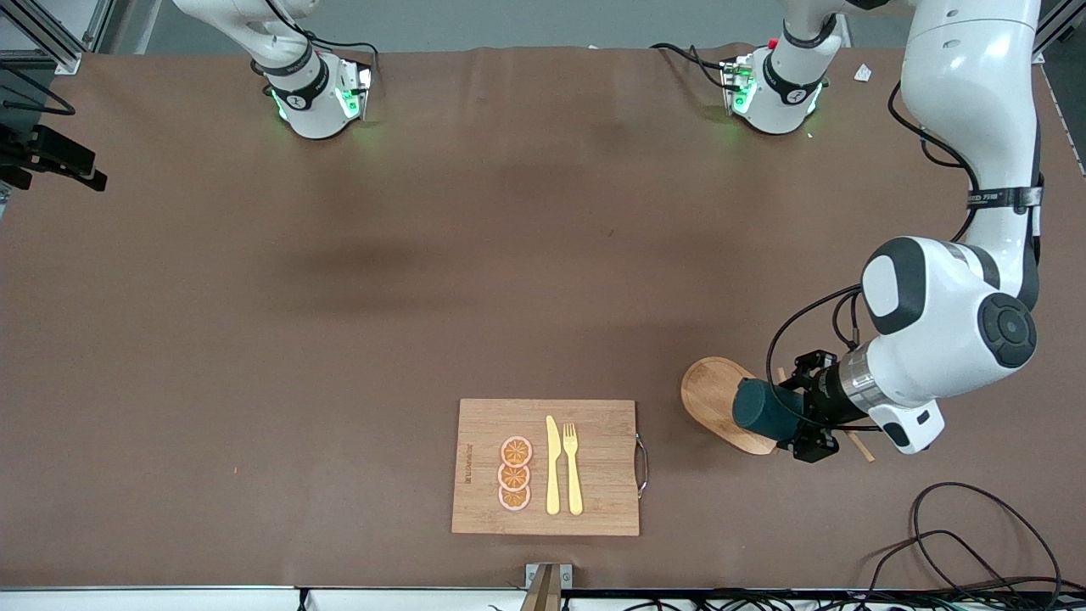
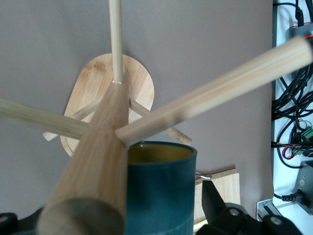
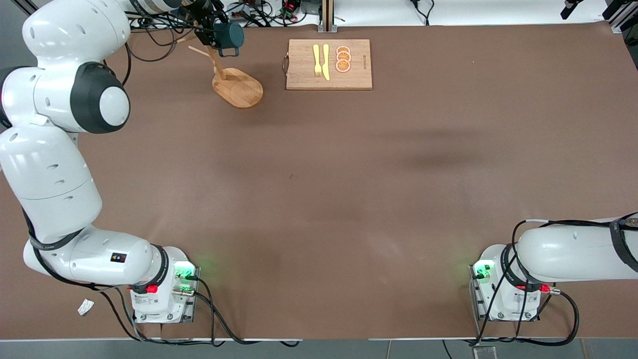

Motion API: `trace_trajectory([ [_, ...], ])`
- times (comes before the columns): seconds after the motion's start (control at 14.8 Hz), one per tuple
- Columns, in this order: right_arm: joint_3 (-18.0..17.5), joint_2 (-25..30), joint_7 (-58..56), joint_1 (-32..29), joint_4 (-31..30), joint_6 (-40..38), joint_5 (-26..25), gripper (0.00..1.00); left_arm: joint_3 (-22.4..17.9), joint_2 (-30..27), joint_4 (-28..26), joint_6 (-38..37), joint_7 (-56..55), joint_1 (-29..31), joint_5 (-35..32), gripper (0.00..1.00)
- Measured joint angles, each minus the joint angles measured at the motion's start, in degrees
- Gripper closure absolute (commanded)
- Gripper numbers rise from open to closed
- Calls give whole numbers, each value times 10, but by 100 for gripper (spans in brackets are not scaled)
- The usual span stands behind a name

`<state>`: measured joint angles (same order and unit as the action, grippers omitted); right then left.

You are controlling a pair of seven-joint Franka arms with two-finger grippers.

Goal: Transfer cup from left to right arm and place
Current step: 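Close the left gripper on the teal mug's rim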

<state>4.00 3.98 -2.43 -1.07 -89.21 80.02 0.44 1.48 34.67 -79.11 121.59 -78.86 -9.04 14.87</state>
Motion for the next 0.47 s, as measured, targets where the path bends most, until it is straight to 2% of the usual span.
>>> trace_trajectory([
  [0.14, 0, 0, 0, 0, 0, 0, 0, 0, 0, 4, 0, 5, 0, 0, 0, 2],
  [0.2, 0, 0, 0, 0, 0, 0, 0, 0, 1, 4, 0, 6, 0, 0, 0, 8],
  [0.34, 0, 0, 0, 0, 0, 0, 0, 0, 1, 4, 0, 7, 1, 0, 0, 37],
  [0.41, 0, 0, 0, 0, 0, 0, 0, 0, 2, 4, 1, 7, 3, 0, 0, 47],
  [0.47, 0, 0, 0, 0, 0, 0, 0, 0, 5, 4, 1, 7, 8, 0, 0, 50],
])
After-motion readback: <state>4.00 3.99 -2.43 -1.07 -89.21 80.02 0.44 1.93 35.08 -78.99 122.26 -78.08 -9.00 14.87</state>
